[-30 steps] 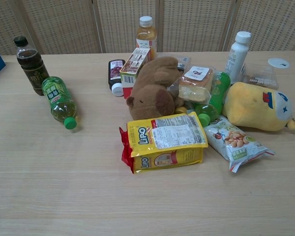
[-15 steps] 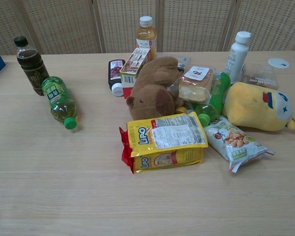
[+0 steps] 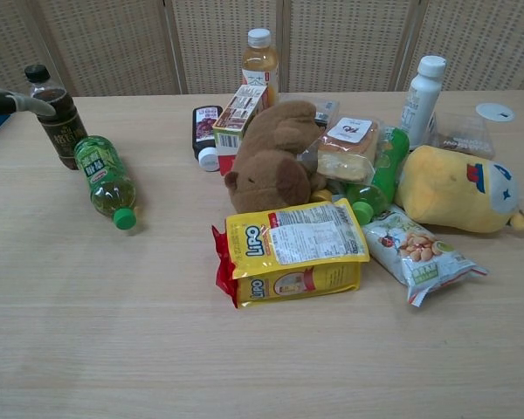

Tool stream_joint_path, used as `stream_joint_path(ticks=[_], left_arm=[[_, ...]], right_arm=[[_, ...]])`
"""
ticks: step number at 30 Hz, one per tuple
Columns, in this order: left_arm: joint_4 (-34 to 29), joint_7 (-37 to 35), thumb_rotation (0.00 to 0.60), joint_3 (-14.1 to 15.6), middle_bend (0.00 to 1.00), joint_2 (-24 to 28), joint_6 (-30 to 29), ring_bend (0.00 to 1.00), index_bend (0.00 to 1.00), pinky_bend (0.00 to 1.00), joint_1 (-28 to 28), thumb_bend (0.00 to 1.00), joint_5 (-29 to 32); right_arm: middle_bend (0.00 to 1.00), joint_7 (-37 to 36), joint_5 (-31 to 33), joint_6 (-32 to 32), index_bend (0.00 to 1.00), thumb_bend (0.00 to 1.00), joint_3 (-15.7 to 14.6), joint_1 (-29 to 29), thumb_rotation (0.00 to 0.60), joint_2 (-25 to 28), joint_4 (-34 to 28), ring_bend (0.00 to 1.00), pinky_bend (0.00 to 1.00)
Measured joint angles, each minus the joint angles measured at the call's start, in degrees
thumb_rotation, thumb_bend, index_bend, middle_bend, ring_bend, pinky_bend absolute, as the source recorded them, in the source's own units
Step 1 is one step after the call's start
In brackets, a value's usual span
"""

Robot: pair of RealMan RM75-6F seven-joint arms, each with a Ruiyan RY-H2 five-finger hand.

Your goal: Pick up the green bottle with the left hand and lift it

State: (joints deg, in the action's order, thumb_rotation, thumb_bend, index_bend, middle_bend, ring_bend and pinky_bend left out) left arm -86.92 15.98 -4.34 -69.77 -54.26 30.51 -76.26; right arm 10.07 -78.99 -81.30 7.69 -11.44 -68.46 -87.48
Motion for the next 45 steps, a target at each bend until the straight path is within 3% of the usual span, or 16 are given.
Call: stream_joint_path(ticks=[15, 27, 31, 35, 37, 40, 45], left_arm=[[23.41, -4.98, 0.600, -1.75, 0.00, -15.95, 12.26, 0.00, 0.00, 0.00, 10.72, 0.14, 0.82], [39.83, -11.36, 0.600, -2.01, 0.02, -27.67, 17.64, 0.00, 0.02, 0.00, 18.22, 0.14, -1.55], [43.11, -13.27, 0.600, -1.54, 0.10, -30.15, 19.11, 0.08, 0.08, 0.00, 19.86, 0.14, -2.46], [44.51, -15.14, 0.600, -1.00, 0.23, -31.23, 19.09, 0.23, 0.23, 0.01, 20.38, 0.15, -3.30], [45.33, -15.85, 0.600, -0.68, 0.28, -31.53, 18.63, 0.31, 0.29, 0.08, 20.35, 0.15, -3.67], [46.71, -16.41, 0.600, -0.42, 0.37, -32.00, 18.32, 0.46, 0.37, 0.28, 20.17, 0.16, -3.76], [48.62, -18.35, 0.600, -0.29, 0.49, -32.62, 17.74, 0.59, 0.48, 0.47, 19.84, 0.18, -3.74]], right_arm=[[0.03, 2.64, 1.46, -2.52, 0.00, 0.00, -0.15, 2.77, 0.365, 2.72, -3.05, 0.01, 0.00], [0.03, 2.81, 2.43, -2.79, 0.00, 0.00, -0.11, 3.89, 0.365, 3.53, -3.36, 0.01, 0.00], [0.03, 2.61, 2.43, -2.78, 0.00, 0.00, -0.05, 4.01, 0.366, 3.52, -3.19, 0.01, 0.00], [0.03, 2.41, 2.40, -2.88, 0.00, 0.00, -0.05, 4.24, 0.367, 3.50, -3.05, 0.01, 0.00], [0.03, 2.33, 2.41, -2.96, 0.00, 0.00, -0.02, 4.32, 0.370, 3.49, -3.02, 0.01, 0.00], [0.03, 2.24, 2.36, -3.05, 0.00, 0.00, 0.02, 4.42, 0.368, 3.39, -2.98, 0.01, 0.00], [0.03, 2.53, 2.41, -3.03, 0.00, 0.00, 0.09, 4.49, 0.364, 3.44, -3.30, 0.01, 0.00]])
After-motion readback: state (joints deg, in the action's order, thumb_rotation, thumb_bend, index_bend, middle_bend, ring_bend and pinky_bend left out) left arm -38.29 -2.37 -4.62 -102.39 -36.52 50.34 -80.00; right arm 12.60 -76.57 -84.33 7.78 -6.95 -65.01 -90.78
